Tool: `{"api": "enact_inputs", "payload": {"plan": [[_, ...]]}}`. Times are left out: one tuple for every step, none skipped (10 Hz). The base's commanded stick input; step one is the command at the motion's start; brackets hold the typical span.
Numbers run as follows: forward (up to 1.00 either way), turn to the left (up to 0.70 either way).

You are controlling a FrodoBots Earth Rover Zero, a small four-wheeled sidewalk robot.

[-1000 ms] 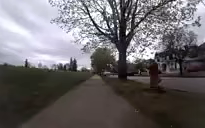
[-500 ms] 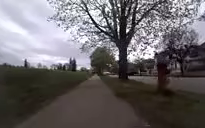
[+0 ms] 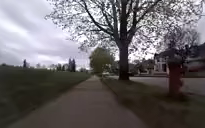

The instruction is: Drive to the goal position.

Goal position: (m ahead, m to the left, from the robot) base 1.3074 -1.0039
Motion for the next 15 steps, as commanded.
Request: {"api": "enact_inputs", "payload": {"plan": [[1.0,0.22],[1.0,0.04],[1.0,0.0],[1.0,0.01],[1.0,0.08],[1.0,0.4],[1.0,0.4],[1.0,0.24],[1.0,0.0],[1.0,0.0],[1.0,0.0],[1.0,0.0],[1.0,0.0],[1.0,0.0],[1.0,0.36]]}}
